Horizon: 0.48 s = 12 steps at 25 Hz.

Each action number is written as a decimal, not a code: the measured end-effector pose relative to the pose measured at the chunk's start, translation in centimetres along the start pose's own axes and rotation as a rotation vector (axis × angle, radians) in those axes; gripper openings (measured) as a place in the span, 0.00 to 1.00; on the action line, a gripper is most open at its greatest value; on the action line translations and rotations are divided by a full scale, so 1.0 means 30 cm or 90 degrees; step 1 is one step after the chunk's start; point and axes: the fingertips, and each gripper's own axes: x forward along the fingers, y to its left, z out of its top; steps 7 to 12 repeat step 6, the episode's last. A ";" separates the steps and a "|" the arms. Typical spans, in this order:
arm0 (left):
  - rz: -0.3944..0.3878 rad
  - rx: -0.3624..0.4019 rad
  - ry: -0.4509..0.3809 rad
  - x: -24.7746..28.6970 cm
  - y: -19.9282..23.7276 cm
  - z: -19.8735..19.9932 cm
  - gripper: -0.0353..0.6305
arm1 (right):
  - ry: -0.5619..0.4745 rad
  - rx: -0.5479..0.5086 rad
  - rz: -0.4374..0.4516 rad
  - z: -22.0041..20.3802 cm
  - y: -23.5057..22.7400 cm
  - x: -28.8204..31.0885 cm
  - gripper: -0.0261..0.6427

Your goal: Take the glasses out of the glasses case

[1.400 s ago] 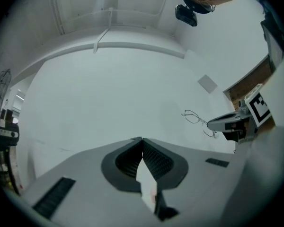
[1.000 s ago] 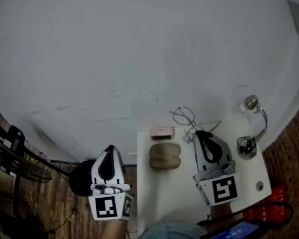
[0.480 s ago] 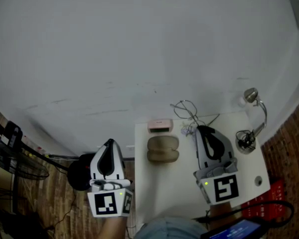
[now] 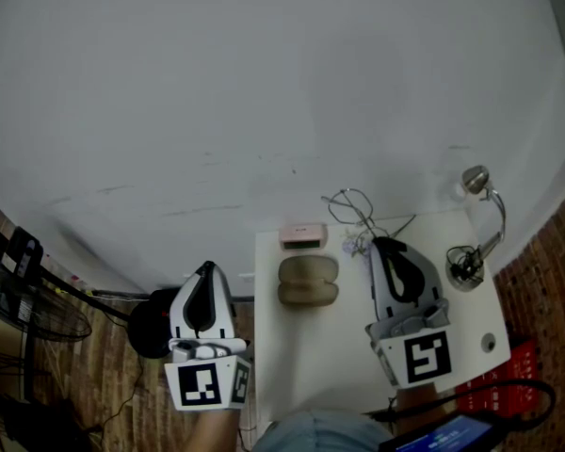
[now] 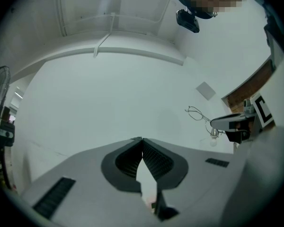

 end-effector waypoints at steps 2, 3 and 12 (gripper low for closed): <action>0.000 0.000 0.002 0.006 0.004 -0.001 0.06 | 0.000 0.000 0.000 0.000 0.001 0.009 0.08; 0.000 -0.001 0.003 0.010 0.006 -0.003 0.06 | 0.002 0.000 0.001 -0.001 0.001 0.014 0.08; -0.001 -0.002 0.005 0.021 0.009 -0.006 0.06 | 0.006 -0.001 0.003 -0.004 0.003 0.028 0.08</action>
